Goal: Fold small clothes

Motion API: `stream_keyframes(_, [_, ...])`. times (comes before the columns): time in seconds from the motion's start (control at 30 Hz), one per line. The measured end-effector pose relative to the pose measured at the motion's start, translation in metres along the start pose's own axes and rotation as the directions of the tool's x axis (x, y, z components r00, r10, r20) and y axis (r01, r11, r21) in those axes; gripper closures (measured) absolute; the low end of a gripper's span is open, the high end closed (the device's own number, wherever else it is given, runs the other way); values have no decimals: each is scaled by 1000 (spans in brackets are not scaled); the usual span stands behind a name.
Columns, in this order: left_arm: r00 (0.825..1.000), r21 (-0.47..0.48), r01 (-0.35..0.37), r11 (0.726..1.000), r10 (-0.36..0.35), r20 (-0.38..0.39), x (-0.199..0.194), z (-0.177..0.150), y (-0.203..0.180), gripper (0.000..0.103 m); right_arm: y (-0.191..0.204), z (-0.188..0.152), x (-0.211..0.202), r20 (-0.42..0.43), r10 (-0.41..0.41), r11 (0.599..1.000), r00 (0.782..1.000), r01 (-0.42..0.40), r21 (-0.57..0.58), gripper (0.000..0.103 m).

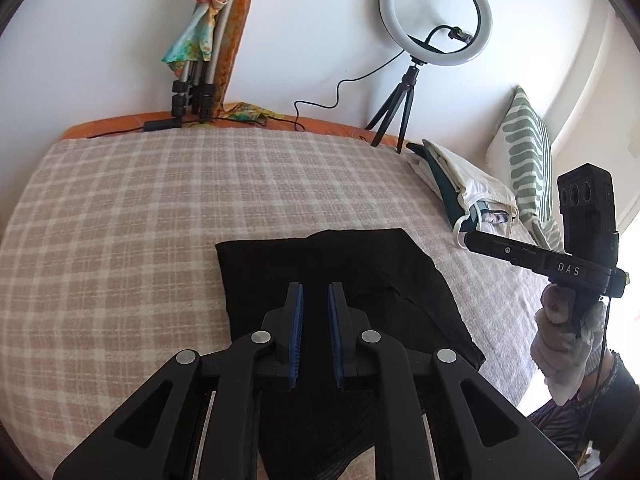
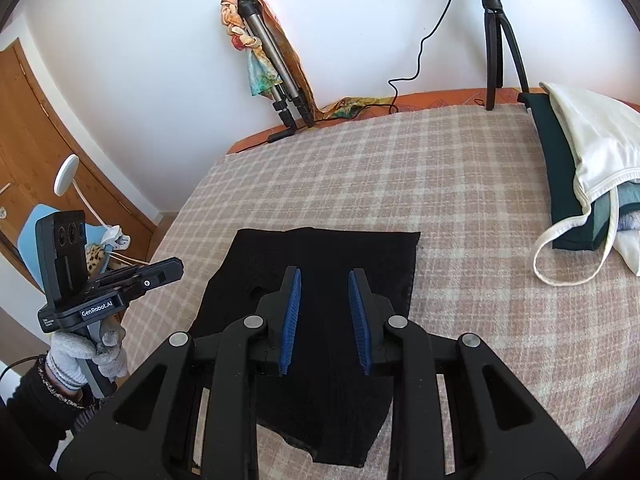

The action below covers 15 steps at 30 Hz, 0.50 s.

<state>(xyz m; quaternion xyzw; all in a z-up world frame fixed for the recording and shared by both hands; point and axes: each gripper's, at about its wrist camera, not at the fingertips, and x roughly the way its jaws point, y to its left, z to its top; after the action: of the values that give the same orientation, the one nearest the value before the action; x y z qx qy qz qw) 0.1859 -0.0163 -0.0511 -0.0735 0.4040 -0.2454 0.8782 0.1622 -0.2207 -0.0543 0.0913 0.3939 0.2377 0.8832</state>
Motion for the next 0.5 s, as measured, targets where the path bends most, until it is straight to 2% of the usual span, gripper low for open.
stream_keyframes(0.13, [1000, -13, 5, 1000, -5, -8, 34, 17, -3, 92, 6, 11, 38, -43, 3, 1000, 999, -3, 2, 76])
stream_keyframes(0.23, [999, -57, 16, 998, -17, -28, 55, 18, 4, 92, 6, 14, 61, -75, -2, 1000, 997, 2, 1, 76])
stream_keyframes(0.3, [999, -50, 12, 999, -14, -49, 67, 16, 4, 92, 6, 15, 74, -93, -2, 1000, 996, 2, 0, 76])
stream_keyframes(0.4, [997, -2, -17, 1000, 17, -72, 81, 13, 1, 92, 7, 16, 89, -116, -31, 999, 993, 28, -24, 76])
stream_keyframes(0.5, [995, -4, -59, 998, 59, -87, 90, 11, 8, 92, 2, 13, 100, -136, -60, 998, 989, 55, -33, 76])
